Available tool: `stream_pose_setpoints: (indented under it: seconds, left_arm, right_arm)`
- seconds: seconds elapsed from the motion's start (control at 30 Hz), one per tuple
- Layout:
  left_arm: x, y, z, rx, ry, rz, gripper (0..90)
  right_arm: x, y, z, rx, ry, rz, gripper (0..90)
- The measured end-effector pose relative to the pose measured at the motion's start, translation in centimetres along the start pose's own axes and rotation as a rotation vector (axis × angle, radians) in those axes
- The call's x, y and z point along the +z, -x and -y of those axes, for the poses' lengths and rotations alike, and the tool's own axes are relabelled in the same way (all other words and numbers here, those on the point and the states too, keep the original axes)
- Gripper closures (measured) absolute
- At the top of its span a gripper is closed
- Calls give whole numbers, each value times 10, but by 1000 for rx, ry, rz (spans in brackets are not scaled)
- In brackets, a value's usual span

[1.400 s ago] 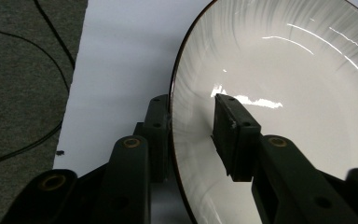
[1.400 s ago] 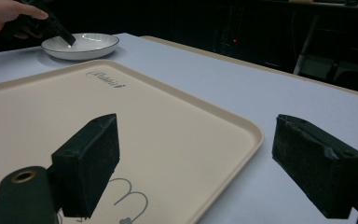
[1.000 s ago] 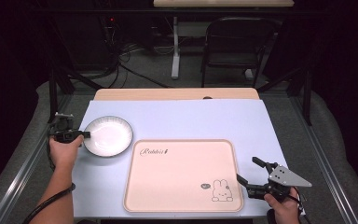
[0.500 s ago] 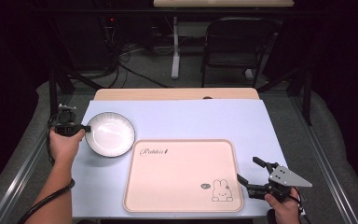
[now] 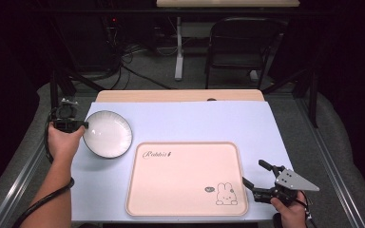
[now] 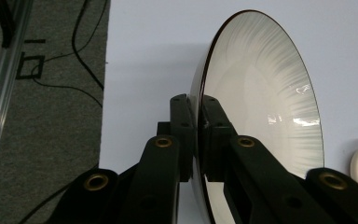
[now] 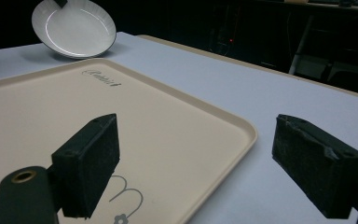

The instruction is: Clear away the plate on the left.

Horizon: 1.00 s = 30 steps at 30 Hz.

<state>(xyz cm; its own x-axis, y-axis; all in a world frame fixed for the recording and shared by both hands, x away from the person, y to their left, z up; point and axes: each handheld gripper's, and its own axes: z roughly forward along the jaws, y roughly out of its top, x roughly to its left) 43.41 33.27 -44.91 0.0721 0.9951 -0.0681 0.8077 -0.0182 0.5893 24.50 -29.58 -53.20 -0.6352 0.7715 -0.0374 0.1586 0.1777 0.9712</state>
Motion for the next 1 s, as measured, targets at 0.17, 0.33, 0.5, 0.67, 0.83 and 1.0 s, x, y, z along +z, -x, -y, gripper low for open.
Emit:
stream_pose_setpoints:
  seconds: [0.17,0.33,0.5,0.67,0.83,1.0]
  left_arm:
    - [-13,-3,-4,2,27,7,858]
    - [-28,0,-9,34,42,11,857]
    - [-38,6,-14,60,50,18,857]
    - [-44,15,-17,91,57,37,857]
    - [-48,25,-19,119,69,65,857]
    - [-53,40,-23,170,72,83,857]
  right_arm:
    - [0,0,0,0,1,0,144]
    - [1,0,0,-1,3,-1,144]
    - [1,0,0,0,3,-1,144]
    - [1,0,0,3,3,0,144]
    - [2,2,1,5,-1,3,143]
    - [3,2,1,4,-2,4,143]
